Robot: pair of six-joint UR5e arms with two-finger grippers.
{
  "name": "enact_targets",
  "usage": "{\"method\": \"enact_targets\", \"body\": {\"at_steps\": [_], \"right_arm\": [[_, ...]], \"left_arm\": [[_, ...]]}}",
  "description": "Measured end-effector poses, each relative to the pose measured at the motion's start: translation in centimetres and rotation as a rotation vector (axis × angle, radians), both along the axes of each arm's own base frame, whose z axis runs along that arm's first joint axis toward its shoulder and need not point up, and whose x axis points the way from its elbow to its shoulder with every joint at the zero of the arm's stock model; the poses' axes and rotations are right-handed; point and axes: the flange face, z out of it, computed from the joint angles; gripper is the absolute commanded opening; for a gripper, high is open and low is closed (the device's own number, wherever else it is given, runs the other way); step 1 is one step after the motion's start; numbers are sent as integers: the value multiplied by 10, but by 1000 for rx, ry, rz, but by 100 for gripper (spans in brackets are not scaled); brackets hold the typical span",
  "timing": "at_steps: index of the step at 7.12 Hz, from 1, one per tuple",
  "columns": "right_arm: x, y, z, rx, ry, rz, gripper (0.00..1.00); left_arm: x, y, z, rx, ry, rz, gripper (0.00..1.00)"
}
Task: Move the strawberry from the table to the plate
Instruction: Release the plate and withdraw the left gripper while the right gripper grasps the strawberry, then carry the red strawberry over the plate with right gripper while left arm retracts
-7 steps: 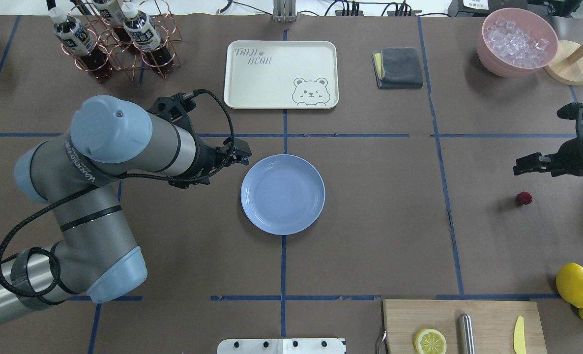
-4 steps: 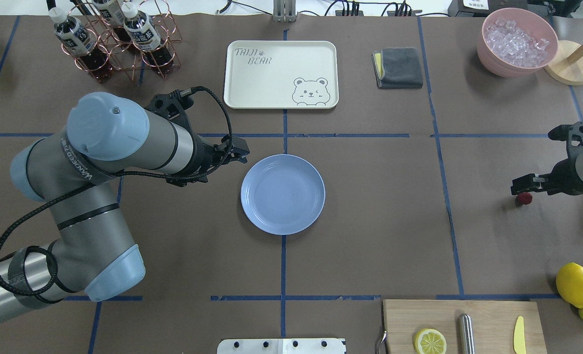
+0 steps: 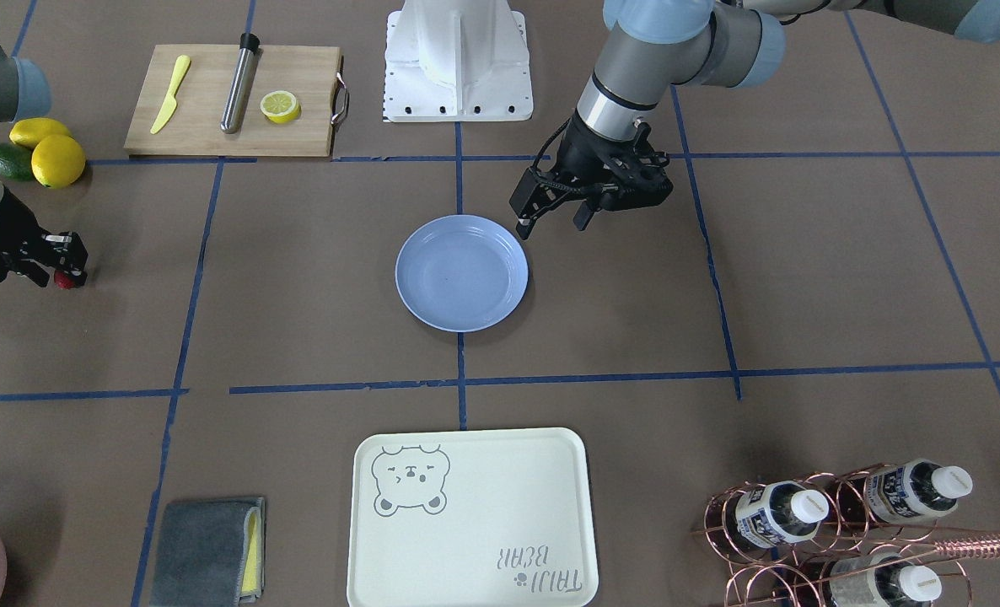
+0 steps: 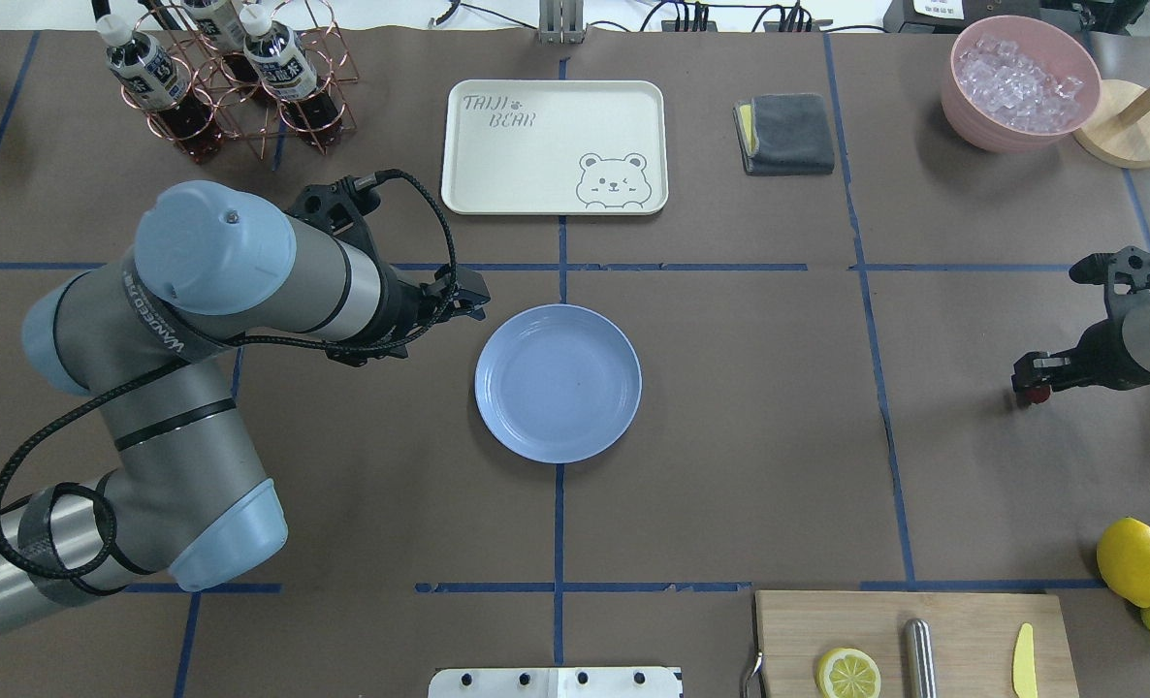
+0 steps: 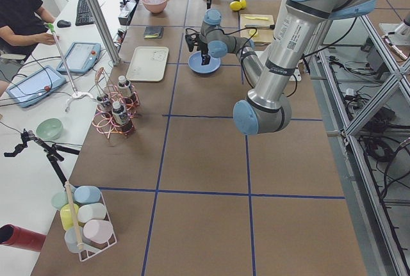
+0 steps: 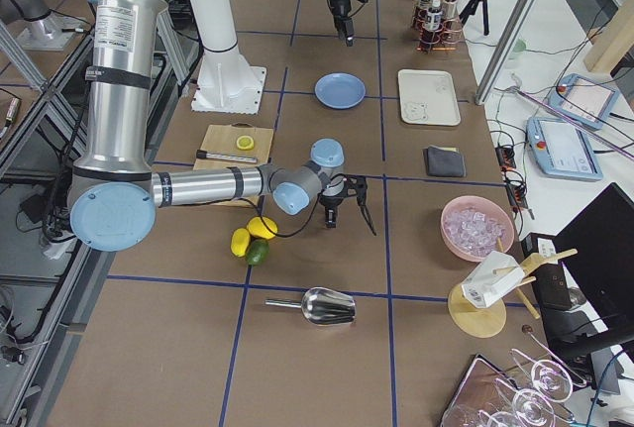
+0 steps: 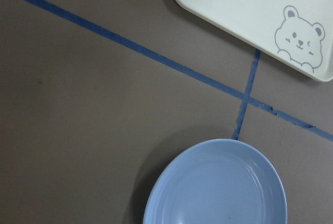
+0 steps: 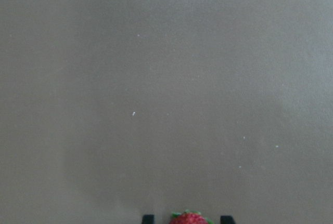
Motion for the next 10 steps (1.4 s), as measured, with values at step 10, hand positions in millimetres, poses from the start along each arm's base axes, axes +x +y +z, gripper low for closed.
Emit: {"method": "enact_targets", "body": {"at_steps": [10], "right_arm": [[-33, -50, -193, 5, -88, -13, 0]], "left_arm": [[-112, -69, 42, 128, -93, 40, 100]]}}
